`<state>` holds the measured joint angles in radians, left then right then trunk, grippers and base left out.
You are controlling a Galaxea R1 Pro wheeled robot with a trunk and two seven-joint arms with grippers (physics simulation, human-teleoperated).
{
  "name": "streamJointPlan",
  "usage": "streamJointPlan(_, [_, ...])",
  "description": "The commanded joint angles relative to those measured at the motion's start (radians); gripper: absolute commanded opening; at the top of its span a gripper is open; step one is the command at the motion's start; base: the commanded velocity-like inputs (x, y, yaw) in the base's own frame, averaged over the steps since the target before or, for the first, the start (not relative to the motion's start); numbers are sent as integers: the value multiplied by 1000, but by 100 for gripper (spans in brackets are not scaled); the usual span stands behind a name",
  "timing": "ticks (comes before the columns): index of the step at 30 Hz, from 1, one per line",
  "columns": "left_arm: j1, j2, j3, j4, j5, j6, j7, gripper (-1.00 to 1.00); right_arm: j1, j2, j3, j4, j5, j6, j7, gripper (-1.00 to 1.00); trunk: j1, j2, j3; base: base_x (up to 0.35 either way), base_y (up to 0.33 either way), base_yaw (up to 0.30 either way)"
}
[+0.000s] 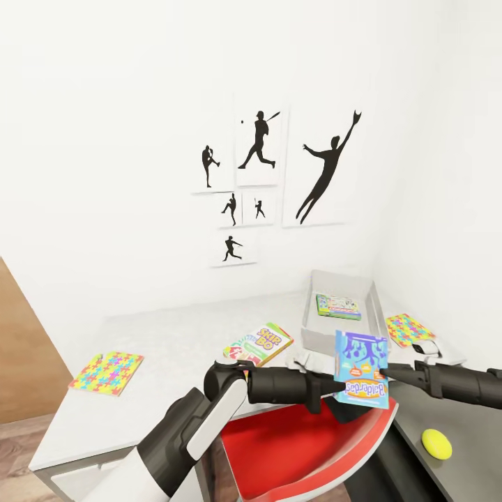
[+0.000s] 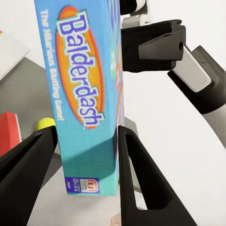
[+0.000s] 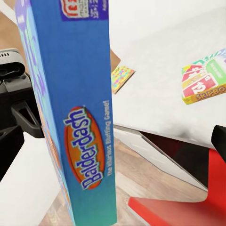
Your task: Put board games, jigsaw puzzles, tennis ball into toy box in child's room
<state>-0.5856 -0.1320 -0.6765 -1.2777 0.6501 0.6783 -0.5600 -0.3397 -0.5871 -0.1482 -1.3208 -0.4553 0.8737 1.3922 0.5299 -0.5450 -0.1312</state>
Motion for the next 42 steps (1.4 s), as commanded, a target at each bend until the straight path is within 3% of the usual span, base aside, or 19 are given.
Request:
streamJointPlan(1, [-1,0,0,0,5,6,0,-100,-1,0,1,0,-3,8,1,100,0,-2,-2,0,0,0])
streamJointPlan(35, [-9,-19,-3,0,8,7,2,-100,0,3,9,-4,-3,8,1,100,0,-2,-2,0,0,0])
streamJointPlan(36, [-9,-20,-3,0,8,6,2,-100,0,3,9,-4,-3,8,1,-100,0,-2,-2,0,0,0])
streamJointPlan(42, [-10,-21,-3,0,8,6,2,-100,0,3,9,-7,-2,8,1,-100,0,-2,-2,0,0,0])
